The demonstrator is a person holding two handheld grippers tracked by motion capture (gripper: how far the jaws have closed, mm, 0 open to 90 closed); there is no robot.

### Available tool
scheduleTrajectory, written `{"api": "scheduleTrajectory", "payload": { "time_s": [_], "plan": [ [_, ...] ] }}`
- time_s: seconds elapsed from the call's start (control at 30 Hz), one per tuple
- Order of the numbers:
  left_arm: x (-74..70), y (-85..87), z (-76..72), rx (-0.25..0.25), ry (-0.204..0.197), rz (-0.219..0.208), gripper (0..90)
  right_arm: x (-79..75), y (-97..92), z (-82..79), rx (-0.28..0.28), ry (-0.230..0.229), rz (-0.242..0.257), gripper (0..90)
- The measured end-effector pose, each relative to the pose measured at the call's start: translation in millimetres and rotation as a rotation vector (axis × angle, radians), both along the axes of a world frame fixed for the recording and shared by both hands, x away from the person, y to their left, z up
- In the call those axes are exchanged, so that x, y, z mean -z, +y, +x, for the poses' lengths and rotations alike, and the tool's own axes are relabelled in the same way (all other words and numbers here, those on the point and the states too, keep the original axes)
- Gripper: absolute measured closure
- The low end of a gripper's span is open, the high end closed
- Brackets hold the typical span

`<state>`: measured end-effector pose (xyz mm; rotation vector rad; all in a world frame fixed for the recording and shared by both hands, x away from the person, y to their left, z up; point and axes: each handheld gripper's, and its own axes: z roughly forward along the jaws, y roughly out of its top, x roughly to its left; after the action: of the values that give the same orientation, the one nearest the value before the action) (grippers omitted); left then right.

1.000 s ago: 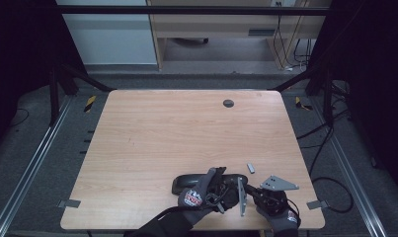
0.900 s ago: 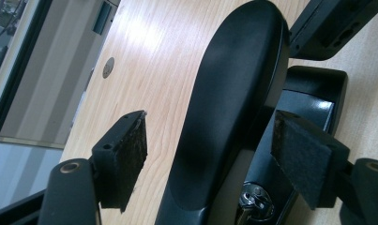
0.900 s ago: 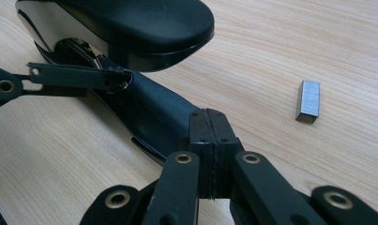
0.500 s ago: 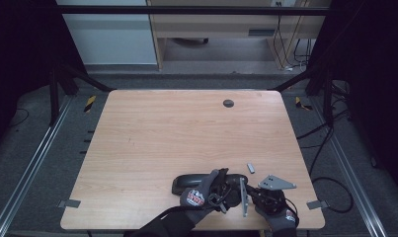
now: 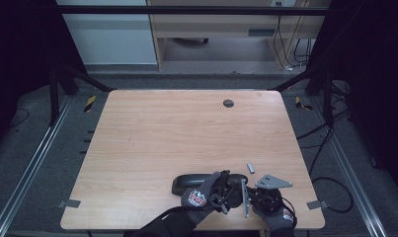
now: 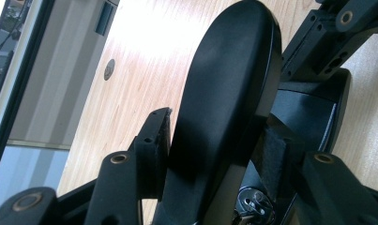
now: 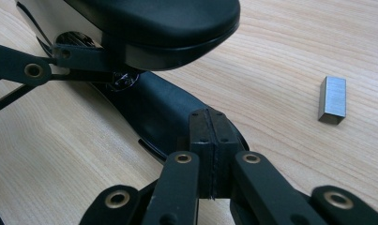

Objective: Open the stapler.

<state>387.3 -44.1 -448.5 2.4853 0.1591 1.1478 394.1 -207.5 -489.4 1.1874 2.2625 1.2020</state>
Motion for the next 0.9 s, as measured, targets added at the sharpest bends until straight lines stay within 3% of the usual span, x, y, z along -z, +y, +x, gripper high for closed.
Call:
{"api": "scheduleTrajectory", "payload": {
  "time_s": [0.33,0.63,0.9],
  "plan": [
    [0.9,-0.4,-0.6,-0.001,-0.008,-0.002,50.7,2.5,3.5,1.4,-0.008,0.022,0.005,90.0],
    [1.2,-0.2,-0.7,-0.003,-0.008,-0.009,50.6,5.0,7.4,3.4,-0.021,0.038,-0.020,90.0],
    [1.1,-0.3,-0.9,-0.003,-0.007,-0.007,50.7,6.3,7.7,4.0,-0.017,0.033,-0.022,90.0]
  ]
}}
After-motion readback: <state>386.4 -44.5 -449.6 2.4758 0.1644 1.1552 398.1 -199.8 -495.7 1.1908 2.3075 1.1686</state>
